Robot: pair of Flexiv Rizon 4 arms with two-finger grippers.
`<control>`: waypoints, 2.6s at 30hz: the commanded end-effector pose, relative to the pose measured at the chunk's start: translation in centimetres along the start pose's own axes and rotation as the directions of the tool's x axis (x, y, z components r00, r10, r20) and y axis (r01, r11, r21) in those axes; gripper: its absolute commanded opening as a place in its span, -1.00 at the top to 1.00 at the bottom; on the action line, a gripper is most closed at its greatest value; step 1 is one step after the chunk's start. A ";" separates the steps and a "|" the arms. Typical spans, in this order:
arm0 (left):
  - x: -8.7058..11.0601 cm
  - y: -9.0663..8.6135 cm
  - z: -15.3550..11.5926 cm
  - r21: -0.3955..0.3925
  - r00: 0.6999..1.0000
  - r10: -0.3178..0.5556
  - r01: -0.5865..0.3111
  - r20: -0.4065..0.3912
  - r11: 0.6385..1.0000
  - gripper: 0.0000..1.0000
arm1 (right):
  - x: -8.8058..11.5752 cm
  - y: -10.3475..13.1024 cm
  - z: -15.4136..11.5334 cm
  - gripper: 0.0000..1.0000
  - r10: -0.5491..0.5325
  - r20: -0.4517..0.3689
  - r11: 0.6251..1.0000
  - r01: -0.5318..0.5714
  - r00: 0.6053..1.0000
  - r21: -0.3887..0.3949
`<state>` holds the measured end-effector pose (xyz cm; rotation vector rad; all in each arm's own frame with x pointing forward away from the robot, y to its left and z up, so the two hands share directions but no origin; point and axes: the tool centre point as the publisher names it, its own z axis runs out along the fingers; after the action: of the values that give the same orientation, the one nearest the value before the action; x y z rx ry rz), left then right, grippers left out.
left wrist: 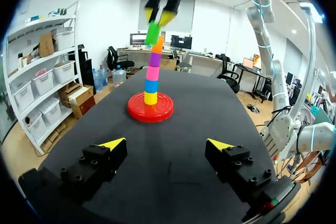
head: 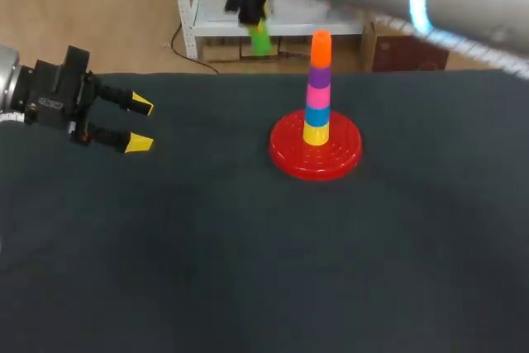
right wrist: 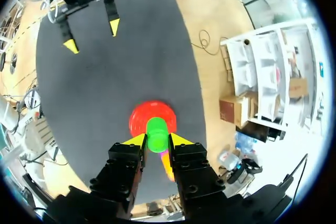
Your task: Pick up and stack the cylinders on the red base in this order: pink,purple,orange,green
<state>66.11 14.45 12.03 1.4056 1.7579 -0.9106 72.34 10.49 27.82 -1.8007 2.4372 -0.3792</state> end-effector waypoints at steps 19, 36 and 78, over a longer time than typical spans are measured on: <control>0.1 0.0 -0.1 0.000 1.000 0.003 -0.003 0.003 1.000 -1.00 | 9.4 -0.7 -0.6 1.00 0.083 0.185 0.987 -0.055 0.979 -0.149; 0.1 0.0 -0.1 0.000 1.000 0.003 -0.003 0.003 1.000 -1.00 | 8.4 -3.1 1.4 1.00 0.061 0.118 0.985 -0.040 0.991 -0.170; 0.1 0.0 -0.1 0.000 1.000 0.003 -0.003 0.003 1.000 -1.00 | 6.9 -3.1 5.0 1.00 0.027 0.057 0.967 -0.012 0.998 -0.254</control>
<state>66.11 14.45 12.03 1.4056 1.7579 -0.9106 74.09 2.32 26.50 -1.8413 2.5519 -0.0191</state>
